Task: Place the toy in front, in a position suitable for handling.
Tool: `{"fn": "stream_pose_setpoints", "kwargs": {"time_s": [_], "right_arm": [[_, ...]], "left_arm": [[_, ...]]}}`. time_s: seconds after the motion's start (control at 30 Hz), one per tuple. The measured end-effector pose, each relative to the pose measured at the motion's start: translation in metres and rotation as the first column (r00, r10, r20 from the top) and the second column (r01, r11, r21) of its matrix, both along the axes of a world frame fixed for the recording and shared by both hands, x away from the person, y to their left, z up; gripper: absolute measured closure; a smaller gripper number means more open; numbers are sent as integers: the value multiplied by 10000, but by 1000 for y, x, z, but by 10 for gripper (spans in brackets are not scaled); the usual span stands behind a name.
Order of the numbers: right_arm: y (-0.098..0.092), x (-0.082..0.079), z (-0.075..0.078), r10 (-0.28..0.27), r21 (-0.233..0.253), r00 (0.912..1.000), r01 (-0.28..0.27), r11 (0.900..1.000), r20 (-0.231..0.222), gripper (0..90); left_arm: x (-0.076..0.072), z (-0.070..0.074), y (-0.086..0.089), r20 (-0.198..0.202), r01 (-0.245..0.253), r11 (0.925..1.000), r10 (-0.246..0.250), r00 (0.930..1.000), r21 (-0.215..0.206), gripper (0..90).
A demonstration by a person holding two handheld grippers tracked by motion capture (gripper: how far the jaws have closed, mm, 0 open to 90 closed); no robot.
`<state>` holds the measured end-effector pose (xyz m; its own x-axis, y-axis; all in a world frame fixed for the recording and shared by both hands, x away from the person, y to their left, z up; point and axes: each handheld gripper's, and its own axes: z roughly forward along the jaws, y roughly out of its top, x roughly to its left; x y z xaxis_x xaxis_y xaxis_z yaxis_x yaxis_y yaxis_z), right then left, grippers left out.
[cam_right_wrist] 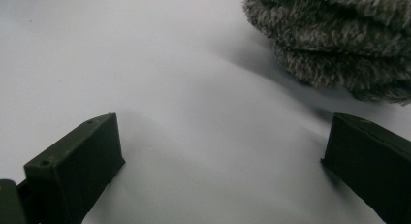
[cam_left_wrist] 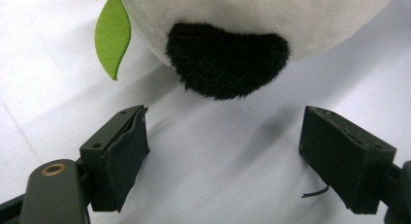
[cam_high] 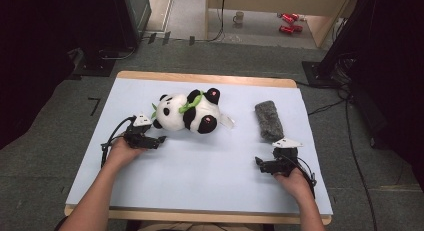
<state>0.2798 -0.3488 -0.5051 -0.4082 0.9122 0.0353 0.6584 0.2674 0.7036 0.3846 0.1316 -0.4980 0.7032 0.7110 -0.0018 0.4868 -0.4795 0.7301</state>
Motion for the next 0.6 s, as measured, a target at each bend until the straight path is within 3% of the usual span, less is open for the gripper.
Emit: {"fn": "stream_pose_setpoints", "kwargs": {"time_s": [0.6], "right_arm": [[0,1,0,-1,-60,10000,1,10000,3,0]], "left_arm": [[0,0,1,6,-67,9999,67,10000,-97,195]]}}
